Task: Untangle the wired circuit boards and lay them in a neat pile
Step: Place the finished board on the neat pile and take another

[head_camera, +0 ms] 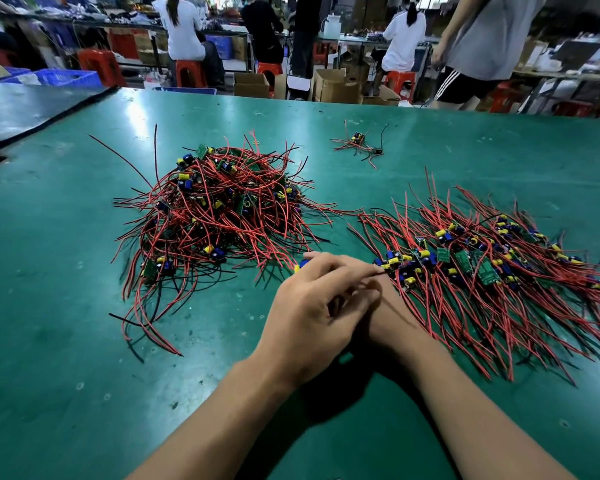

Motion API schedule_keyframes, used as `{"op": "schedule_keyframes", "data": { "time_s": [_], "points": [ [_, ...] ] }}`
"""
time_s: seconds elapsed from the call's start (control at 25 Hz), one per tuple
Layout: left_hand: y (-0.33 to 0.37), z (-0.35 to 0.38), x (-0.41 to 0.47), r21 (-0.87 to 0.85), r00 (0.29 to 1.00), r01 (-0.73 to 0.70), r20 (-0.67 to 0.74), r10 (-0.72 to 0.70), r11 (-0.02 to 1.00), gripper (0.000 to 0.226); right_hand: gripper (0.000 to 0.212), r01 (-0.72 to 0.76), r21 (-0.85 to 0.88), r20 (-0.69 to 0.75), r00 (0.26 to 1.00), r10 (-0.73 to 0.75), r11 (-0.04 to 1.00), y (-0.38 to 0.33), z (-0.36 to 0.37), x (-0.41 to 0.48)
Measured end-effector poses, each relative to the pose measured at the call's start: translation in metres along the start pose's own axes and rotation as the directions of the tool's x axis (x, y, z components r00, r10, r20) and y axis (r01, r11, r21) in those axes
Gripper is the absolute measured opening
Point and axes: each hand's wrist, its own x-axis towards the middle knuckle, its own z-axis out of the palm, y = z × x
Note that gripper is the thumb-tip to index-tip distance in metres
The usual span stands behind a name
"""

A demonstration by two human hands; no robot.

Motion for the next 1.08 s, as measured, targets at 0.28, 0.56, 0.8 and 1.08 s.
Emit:
{"op": "schedule_keyframes", "data": {
  "time_s": [0.28,0.56,0.8,1.08],
  "points": [
    [-0.005,-0.001,-0.004,-0.057,0.958,0.268,-0.092,-0.273,0.962,0.017,0.016,0.21,0.668,-0.164,0.977,-0.134,0.714,-0.009,0.003,0.011],
    [-0.016,0.004,0.003,-0.226,0.771,0.631,0.079,-0.632,0.742,0.024,0.021,0.117,0.779,0.026,0.975,-0.219,0.616,-0.014,-0.009,0.003],
    [-0.019,-0.013,0.018,-0.68,0.542,0.719,0.419,-0.729,0.144,0.045,0.015,-0.016,0.775,0.246,0.928,-0.279,0.632,-0.016,0.0,-0.002],
    [-0.019,-0.013,0.015,-0.711,0.568,0.69,0.412,-0.712,0.138,0.037,0.018,0.1,0.685,0.094,0.97,-0.224,0.722,-0.008,0.002,0.005]
  ]
}}
